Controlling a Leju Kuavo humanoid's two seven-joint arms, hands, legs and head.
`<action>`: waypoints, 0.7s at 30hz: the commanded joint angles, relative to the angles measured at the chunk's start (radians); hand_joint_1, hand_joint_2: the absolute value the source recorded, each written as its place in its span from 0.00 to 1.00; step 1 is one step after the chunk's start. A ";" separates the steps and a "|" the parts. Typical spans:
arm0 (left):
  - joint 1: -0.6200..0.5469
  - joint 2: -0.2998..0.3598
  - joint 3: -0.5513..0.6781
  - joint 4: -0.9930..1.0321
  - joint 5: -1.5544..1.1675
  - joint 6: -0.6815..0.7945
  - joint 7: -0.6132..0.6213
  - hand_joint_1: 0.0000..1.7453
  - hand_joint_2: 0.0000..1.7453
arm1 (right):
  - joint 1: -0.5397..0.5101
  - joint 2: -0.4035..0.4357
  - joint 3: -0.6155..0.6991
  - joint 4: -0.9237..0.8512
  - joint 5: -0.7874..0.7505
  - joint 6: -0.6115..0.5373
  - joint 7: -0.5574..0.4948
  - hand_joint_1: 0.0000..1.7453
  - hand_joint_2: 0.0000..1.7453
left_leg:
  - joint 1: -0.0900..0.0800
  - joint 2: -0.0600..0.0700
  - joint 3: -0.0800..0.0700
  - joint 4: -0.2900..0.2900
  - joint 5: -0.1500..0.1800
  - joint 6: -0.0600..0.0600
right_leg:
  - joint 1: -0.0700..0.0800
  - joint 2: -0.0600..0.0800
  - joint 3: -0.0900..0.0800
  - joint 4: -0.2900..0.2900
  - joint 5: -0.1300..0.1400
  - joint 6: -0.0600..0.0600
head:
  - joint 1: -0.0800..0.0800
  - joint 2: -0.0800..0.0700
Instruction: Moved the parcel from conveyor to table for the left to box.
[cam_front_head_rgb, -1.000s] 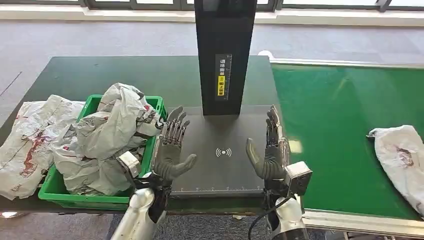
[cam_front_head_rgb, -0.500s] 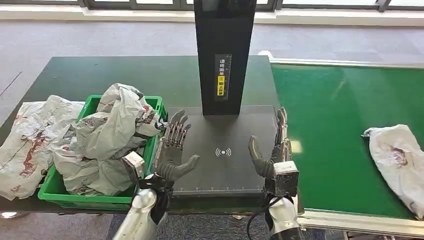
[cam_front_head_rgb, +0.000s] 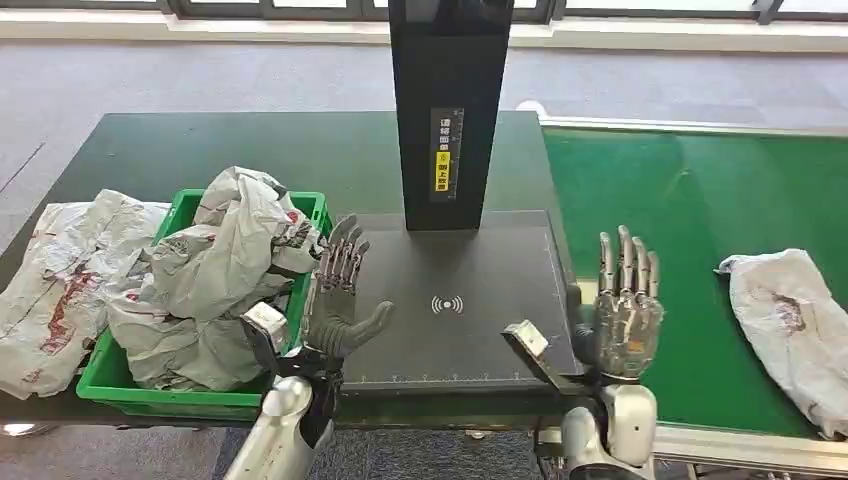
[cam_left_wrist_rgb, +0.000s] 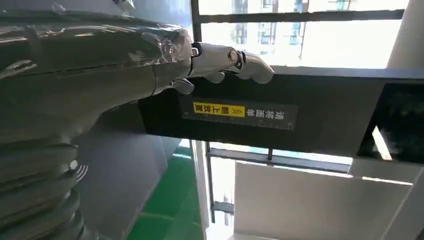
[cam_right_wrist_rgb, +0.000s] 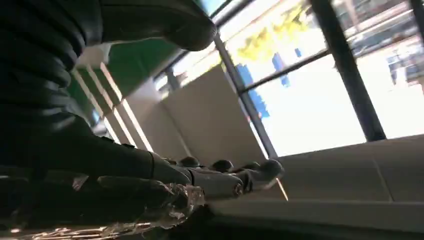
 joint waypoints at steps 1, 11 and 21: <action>0.046 -0.049 0.008 0.002 -0.006 0.011 0.003 0.00 1.00 | -0.099 -0.024 -0.344 -0.005 -0.007 0.000 0.012 0.00 1.00 | -0.001 -0.003 0.004 -0.001 -0.001 0.002 | 0.000 -0.003 0.006 -0.003 -0.001 0.001 | 0.000 0.000; 0.046 -0.049 0.008 0.002 -0.006 0.011 0.003 0.00 1.00 | -0.099 -0.024 -0.344 -0.005 -0.007 0.000 0.012 0.00 1.00 | -0.001 0.001 0.003 -0.001 -0.001 0.002 | -0.001 0.001 0.003 -0.001 0.000 0.001 | 0.000 0.000; 0.074 -0.049 0.046 -0.028 -0.012 0.019 0.003 0.00 1.00 | -0.194 -0.217 -0.345 0.169 0.114 0.000 0.261 0.00 1.00 | -0.001 0.002 0.004 -0.001 -0.001 0.002 | -0.002 0.002 0.003 -0.002 0.001 0.002 | 0.000 0.000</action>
